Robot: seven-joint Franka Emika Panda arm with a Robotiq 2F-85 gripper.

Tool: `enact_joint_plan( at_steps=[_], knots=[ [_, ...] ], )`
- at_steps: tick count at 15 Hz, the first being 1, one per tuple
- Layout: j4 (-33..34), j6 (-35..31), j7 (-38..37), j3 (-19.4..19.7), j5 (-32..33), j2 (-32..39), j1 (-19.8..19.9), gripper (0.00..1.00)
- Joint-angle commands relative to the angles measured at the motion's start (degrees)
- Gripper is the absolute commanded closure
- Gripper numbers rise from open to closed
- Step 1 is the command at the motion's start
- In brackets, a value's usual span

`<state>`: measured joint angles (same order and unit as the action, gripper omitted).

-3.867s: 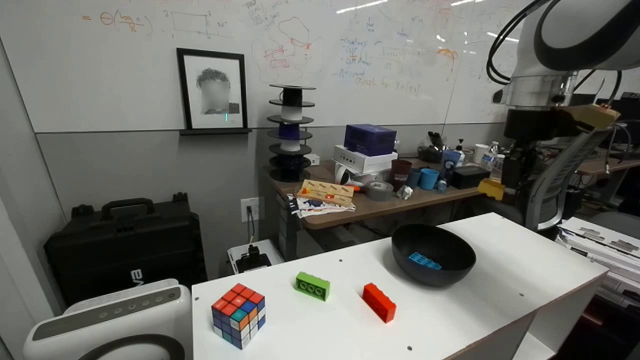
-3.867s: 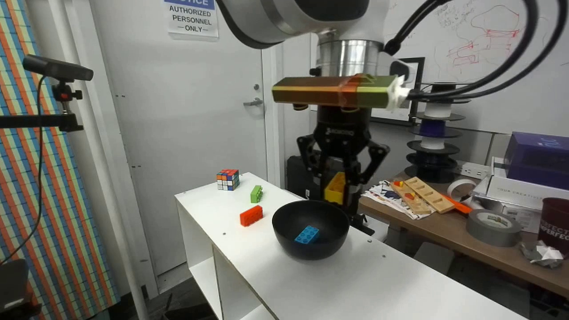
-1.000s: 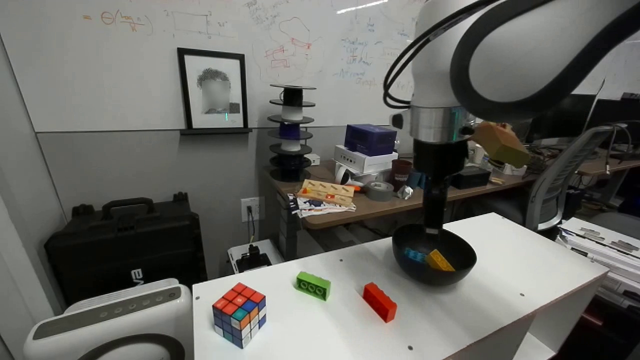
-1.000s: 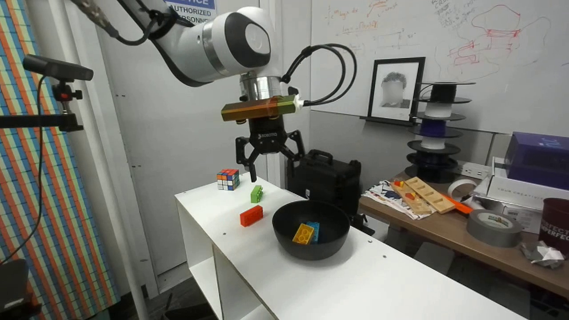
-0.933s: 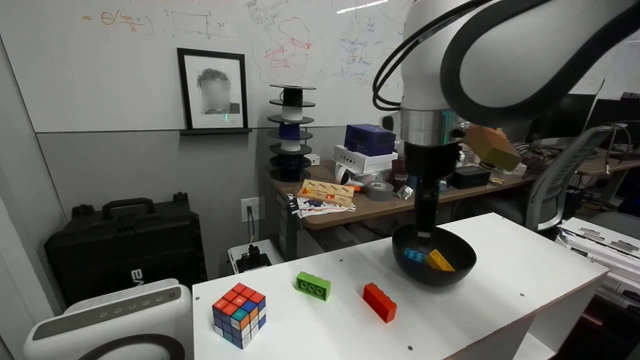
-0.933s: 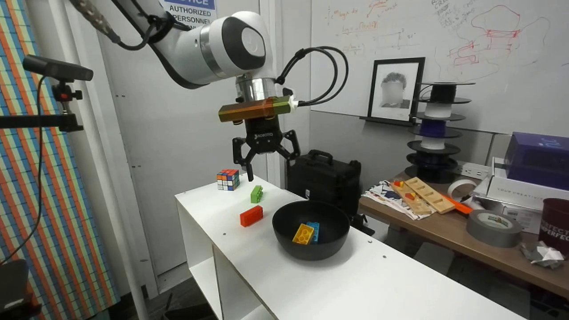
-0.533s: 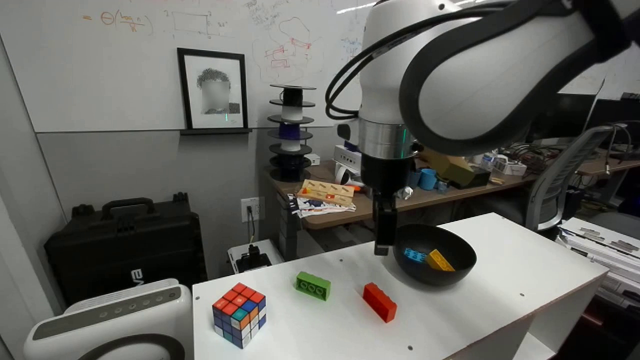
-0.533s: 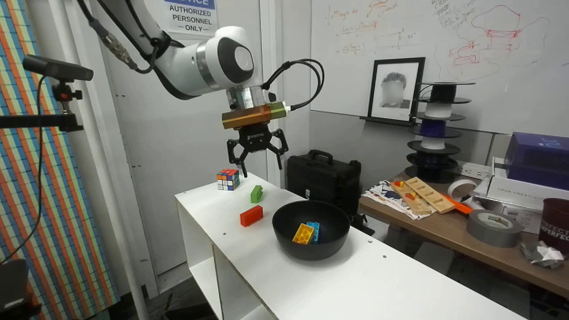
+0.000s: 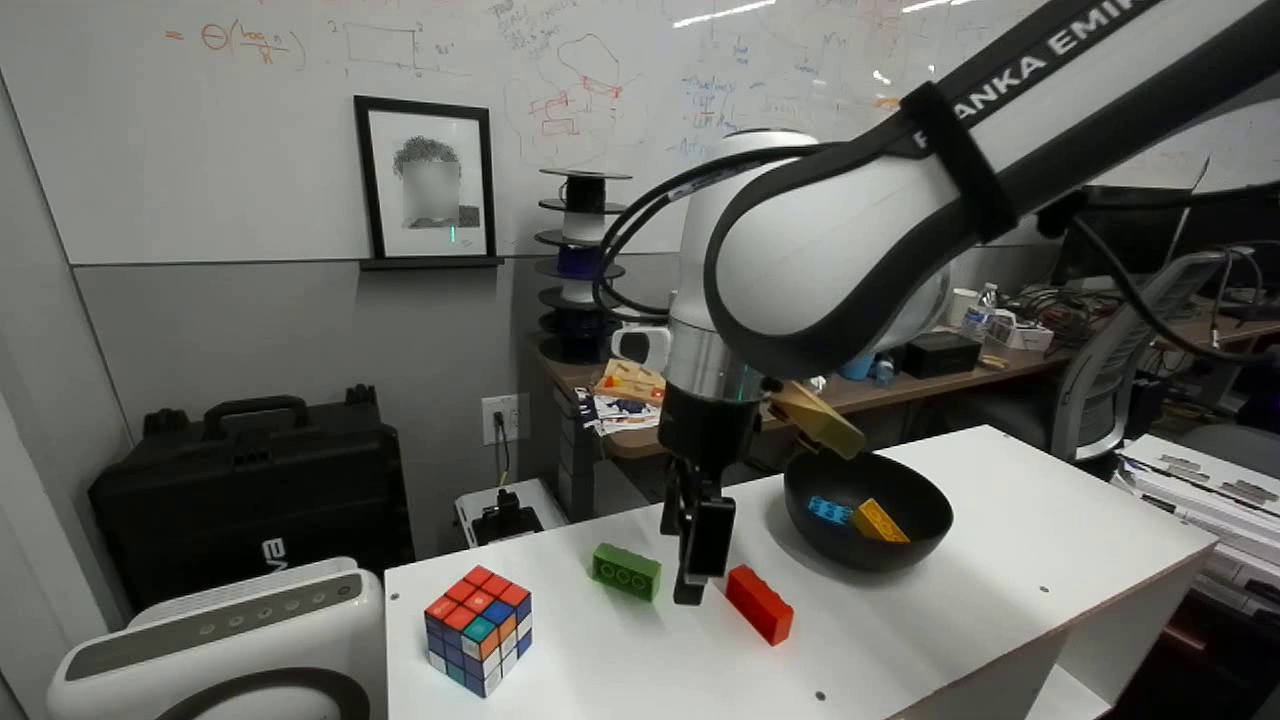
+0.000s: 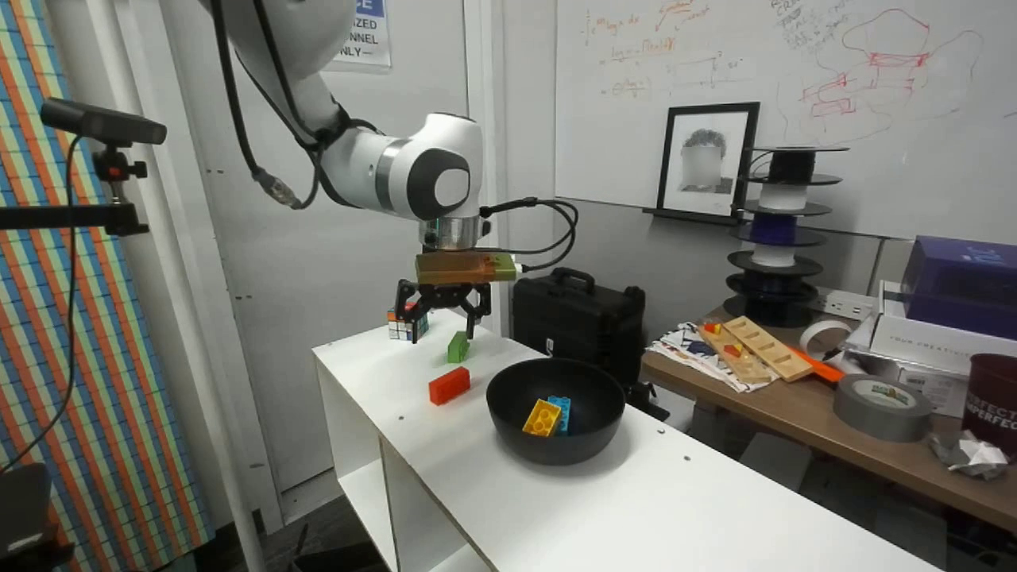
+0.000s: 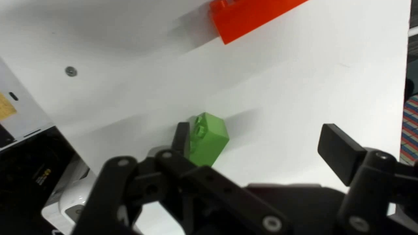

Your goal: Pick the blocks and put them in the bowl

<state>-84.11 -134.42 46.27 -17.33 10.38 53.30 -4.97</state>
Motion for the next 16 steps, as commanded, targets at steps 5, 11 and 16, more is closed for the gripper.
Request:
enact_joint_plan(
  at_steps=[5,11,16],
  knots=[
    [13.6,3.7,2.6,1.5,-1.2,9.6,-3.6,0.0],
    [21.1,2.2,0.3,5.8,1.8,14.4,-9.1,0.0],
    [24.7,3.6,-5.1,11.5,6.6,15.9,-14.0,0.49]
  ],
)
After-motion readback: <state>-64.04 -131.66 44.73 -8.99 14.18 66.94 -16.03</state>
